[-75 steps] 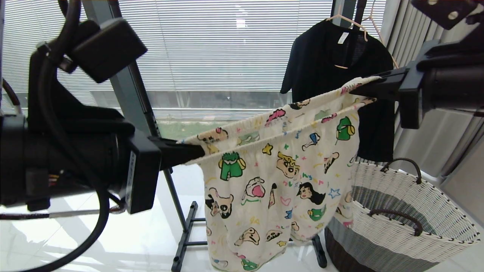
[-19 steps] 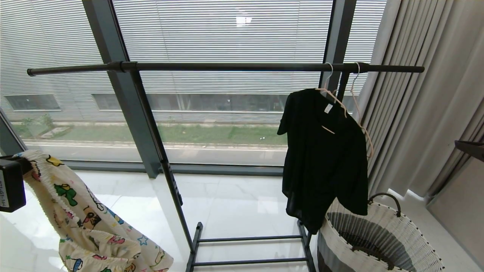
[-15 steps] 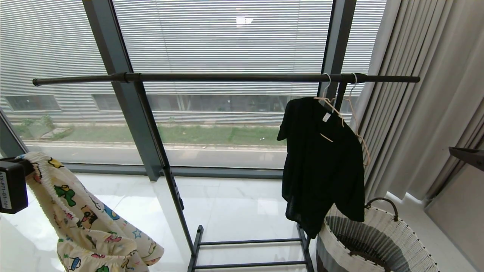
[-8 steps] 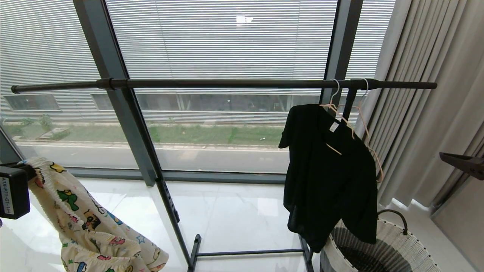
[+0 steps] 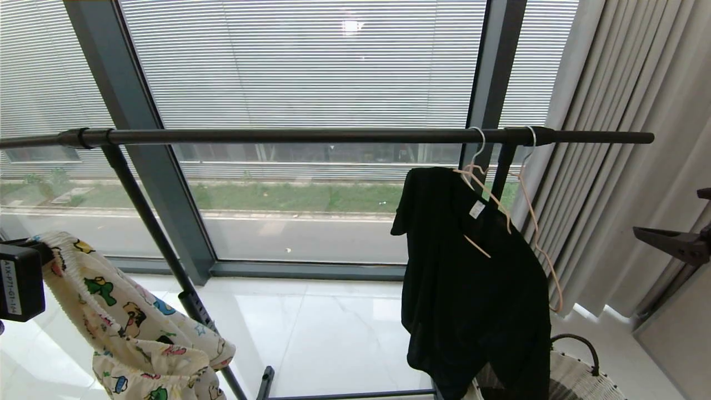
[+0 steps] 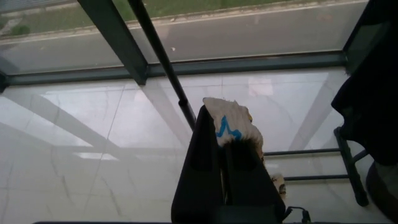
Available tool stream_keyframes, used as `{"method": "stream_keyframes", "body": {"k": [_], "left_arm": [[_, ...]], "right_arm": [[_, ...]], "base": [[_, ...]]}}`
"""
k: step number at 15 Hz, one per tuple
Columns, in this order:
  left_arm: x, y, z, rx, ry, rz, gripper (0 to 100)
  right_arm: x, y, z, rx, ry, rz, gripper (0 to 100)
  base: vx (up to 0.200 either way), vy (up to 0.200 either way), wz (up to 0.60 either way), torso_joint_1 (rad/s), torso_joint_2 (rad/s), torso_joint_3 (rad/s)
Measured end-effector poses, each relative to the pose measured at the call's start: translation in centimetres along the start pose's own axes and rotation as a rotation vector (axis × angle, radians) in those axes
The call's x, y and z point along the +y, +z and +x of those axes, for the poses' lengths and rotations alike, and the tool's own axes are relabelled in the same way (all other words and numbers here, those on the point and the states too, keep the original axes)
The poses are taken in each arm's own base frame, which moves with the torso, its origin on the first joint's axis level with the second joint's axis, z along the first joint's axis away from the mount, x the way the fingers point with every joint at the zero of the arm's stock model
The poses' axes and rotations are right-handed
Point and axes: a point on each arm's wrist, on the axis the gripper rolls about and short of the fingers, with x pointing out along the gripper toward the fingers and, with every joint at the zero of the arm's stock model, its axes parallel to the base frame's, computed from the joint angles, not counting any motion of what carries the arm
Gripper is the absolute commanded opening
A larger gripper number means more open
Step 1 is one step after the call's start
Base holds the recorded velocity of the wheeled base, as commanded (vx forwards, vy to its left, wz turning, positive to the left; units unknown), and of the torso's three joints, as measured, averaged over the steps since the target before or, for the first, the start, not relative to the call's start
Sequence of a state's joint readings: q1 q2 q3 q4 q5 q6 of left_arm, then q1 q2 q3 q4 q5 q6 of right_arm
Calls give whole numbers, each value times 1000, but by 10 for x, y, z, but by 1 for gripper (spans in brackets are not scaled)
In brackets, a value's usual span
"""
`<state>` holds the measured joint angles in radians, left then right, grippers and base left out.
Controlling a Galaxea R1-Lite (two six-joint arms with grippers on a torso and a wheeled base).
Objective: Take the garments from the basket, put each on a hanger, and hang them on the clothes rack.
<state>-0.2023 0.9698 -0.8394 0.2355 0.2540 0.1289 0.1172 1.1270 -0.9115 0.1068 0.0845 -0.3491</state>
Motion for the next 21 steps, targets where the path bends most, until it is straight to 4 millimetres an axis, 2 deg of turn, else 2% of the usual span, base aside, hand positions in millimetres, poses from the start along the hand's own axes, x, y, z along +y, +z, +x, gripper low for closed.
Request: {"method": "stream_keyframes", "body": {"k": [3, 7, 14, 21], "left_arm": [[0, 1, -1, -11, 1, -4, 0], [1, 1, -3, -19, 4, -8, 0], [2, 1, -6, -31, 11, -11, 0], [1, -4, -5, -15, 11, -6, 0]], "right_arm": [[2, 3, 9, -37, 95, 27, 100], [12, 5, 33, -10, 168, 103, 100], [16, 2, 115, 76, 118, 216, 100], [25, -11, 172, 120, 87, 254, 100]], "base": [[0, 0, 0, 0, 0, 0], [0, 0, 0, 0, 0, 0], [0, 0, 0, 0, 0, 0], [0, 0, 0, 0, 0, 0]]}}
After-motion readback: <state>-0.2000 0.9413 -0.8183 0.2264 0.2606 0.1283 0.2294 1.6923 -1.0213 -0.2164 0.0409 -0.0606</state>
